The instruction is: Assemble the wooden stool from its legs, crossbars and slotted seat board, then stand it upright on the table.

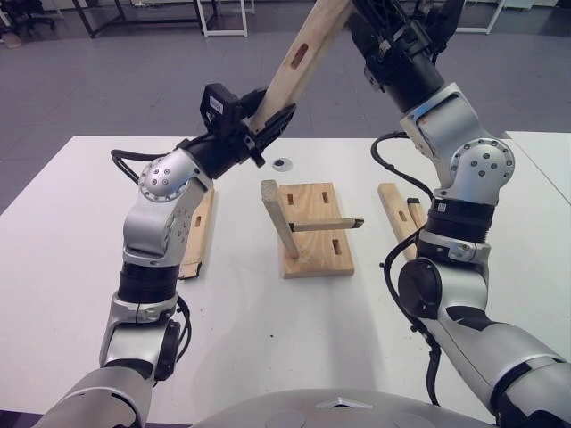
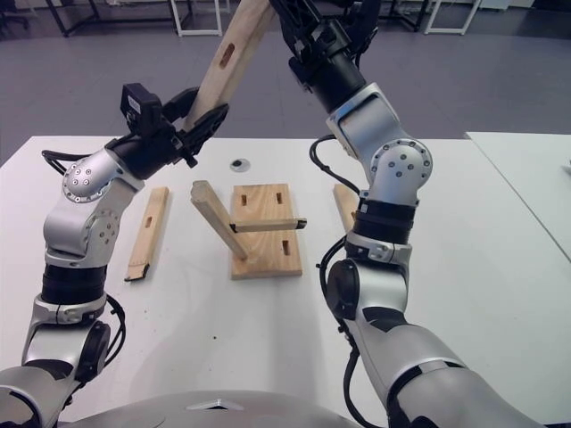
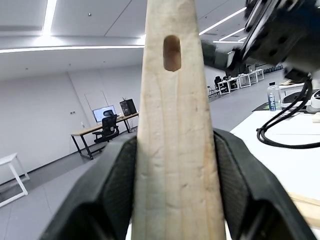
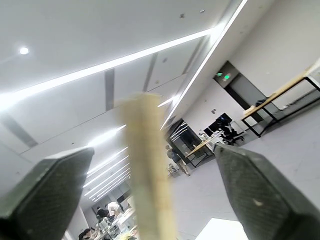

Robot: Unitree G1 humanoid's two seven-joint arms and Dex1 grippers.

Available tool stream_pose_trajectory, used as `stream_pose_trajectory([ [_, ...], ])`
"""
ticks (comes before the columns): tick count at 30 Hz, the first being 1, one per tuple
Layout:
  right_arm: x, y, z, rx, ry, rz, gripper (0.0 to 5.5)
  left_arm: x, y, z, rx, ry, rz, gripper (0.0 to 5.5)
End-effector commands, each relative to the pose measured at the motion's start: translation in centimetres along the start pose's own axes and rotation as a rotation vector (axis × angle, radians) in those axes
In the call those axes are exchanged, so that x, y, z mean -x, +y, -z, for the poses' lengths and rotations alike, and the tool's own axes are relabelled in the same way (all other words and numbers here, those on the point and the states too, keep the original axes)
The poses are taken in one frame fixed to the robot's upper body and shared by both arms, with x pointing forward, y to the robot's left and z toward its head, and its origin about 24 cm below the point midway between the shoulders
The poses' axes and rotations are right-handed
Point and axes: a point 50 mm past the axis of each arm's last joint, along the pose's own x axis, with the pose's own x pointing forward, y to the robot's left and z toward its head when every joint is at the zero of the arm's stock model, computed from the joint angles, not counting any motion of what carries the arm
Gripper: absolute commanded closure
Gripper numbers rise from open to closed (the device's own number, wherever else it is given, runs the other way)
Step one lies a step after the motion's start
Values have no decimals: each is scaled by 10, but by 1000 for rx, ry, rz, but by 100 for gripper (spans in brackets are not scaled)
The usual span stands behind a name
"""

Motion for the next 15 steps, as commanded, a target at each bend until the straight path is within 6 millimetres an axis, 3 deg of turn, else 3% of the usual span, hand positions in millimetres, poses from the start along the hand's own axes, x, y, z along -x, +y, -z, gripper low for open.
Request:
stream_pose_trajectory([
  [1, -3, 6, -3, -17, -5, -33, 152, 4, -5, 6, -54, 44, 36, 342],
  [15, 21, -2, -1, 33, 82, 21, 433, 7, -5, 4, -173, 85, 87, 342],
])
